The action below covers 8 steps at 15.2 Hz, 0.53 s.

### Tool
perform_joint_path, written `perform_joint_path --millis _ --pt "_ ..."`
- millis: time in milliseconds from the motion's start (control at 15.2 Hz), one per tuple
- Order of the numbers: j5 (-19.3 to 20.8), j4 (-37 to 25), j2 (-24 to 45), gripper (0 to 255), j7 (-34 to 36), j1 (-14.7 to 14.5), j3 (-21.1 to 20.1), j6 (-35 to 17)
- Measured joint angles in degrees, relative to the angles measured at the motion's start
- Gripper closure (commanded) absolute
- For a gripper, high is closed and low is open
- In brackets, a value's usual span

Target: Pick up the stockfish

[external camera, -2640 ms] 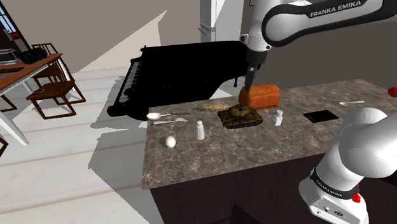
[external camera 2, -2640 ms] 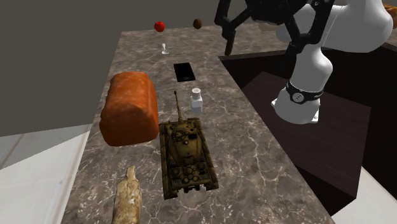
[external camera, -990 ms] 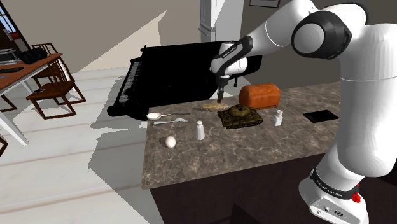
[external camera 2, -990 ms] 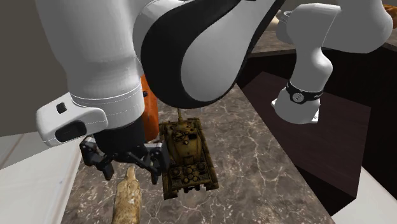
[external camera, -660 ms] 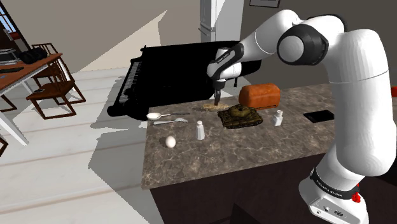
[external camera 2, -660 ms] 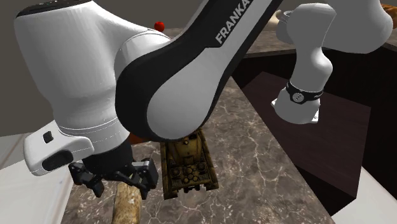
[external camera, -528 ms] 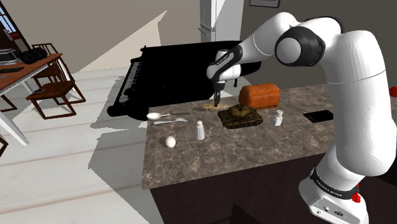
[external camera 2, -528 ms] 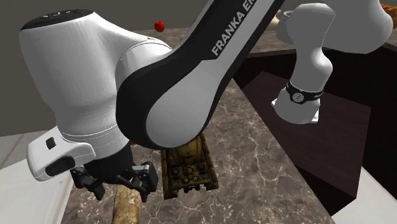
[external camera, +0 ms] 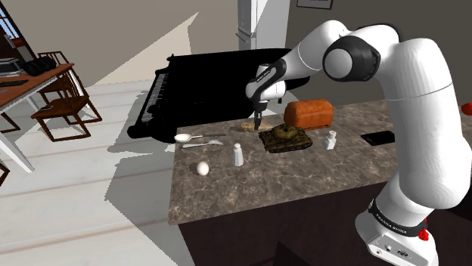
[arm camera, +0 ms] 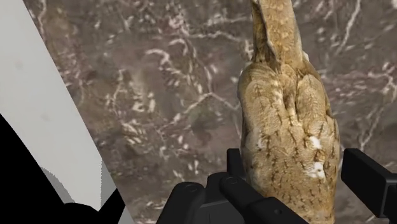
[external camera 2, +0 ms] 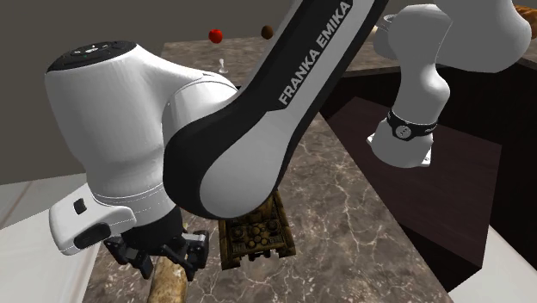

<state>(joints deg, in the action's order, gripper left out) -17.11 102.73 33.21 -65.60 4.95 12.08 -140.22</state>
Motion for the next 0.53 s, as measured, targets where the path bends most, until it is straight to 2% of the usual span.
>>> perform_joint_path --millis 528 --pt "0.1 -0.1 -0.1 255 0.0 0.0 0.0 0.3"
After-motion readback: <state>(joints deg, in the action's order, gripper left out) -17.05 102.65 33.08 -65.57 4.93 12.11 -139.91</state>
